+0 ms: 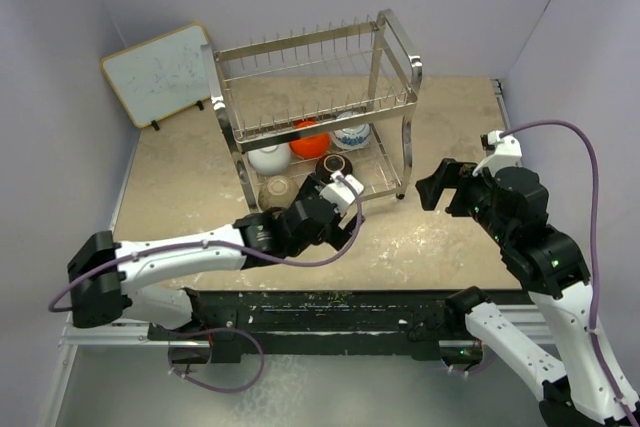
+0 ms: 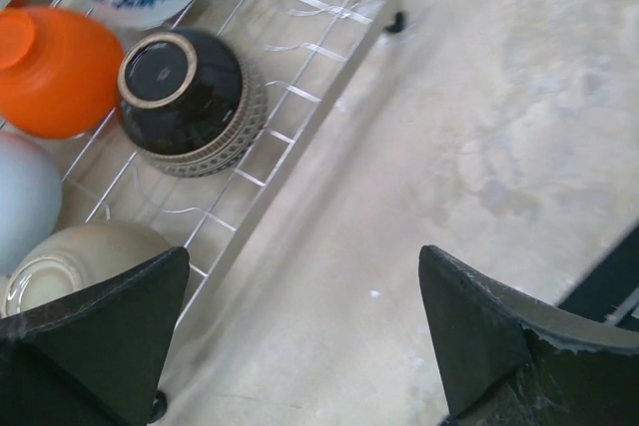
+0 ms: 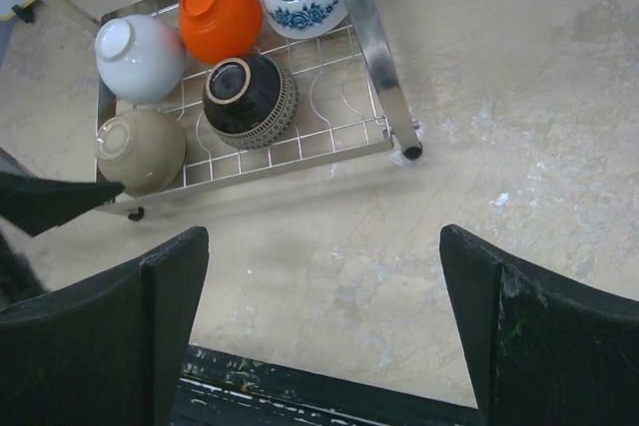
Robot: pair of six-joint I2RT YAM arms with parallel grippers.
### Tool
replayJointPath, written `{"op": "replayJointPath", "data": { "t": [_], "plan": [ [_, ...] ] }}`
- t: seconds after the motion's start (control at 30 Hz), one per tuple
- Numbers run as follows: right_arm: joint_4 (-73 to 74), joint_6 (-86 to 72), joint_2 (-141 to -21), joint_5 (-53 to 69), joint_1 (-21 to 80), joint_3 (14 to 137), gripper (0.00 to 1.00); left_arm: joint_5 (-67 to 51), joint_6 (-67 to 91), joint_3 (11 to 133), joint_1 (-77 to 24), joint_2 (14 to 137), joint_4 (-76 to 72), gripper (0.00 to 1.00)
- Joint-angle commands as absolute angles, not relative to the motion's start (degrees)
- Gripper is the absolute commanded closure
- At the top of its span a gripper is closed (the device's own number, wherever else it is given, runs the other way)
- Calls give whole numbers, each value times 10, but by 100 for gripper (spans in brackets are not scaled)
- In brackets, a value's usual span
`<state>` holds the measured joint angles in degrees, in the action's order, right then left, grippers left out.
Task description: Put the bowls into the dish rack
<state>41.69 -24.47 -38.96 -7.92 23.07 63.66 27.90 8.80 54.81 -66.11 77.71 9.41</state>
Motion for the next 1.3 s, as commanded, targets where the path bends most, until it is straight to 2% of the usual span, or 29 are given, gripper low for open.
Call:
{"op": "replayJointPath", "data": {
  "t": [0.0,0.3,0.43,1.27],
  "plan": [
    [395,-245,-383,-87,228,636,1,244,63,513,-706,691,54,1],
    [390,-245,-382,-99,229,630,1,161,86,432,-768,494,84,1],
    [384,-244,-388,-117,229,631,1,159,96,419,-771,449,106,1],
    [388,-246,-393,-119,229,619,1,195,121,416,-771,442,113,1]
  ]
}}
